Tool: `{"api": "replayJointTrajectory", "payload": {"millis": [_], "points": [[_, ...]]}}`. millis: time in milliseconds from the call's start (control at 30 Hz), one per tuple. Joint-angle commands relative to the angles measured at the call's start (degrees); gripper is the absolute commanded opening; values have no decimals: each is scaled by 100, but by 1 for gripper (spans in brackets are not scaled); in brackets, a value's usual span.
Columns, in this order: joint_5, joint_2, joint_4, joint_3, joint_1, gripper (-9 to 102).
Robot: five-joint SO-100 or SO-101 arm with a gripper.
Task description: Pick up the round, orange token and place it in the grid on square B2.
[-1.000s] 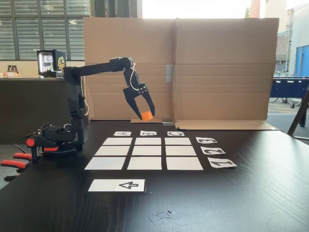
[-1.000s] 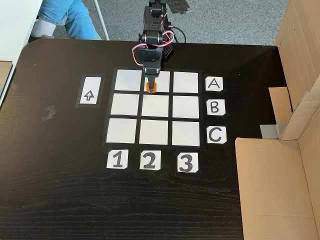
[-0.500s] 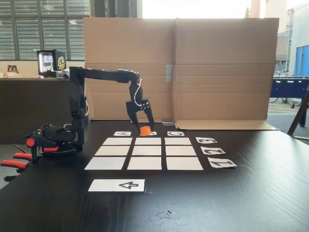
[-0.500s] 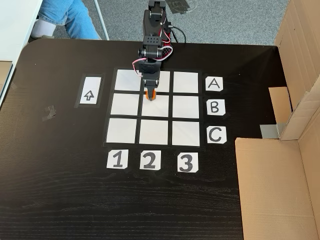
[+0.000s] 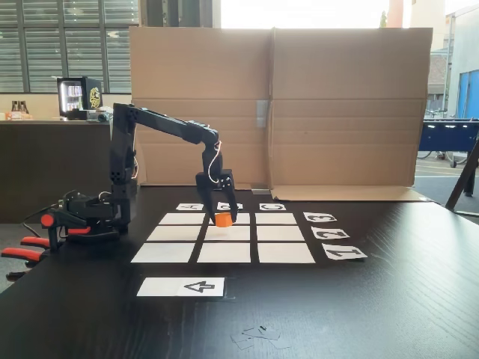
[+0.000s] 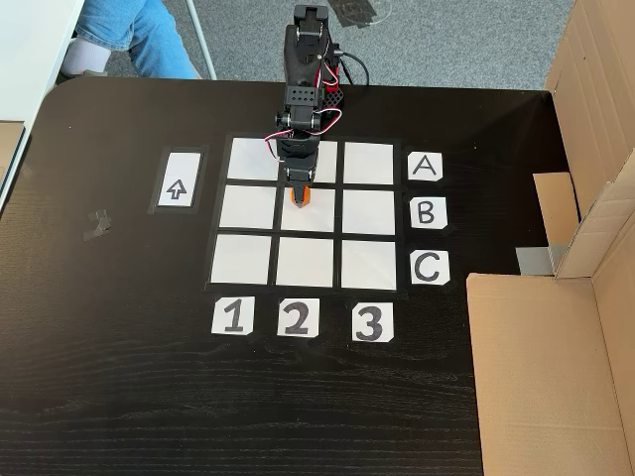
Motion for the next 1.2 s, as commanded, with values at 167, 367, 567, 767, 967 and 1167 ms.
{"api": "replayJointTrajectory", "payload": {"millis": [167, 367, 567, 767, 967, 1167], "points": [[149, -62, -220, 9, -97, 0], [193, -246, -448, -53, -193, 0], [193, -360, -527, -9, -290, 21], [185, -308, -580, 193, -290, 50], [176, 97, -738, 527, -237, 52], [-35, 1274, -1222, 1494, 123, 53]]}}
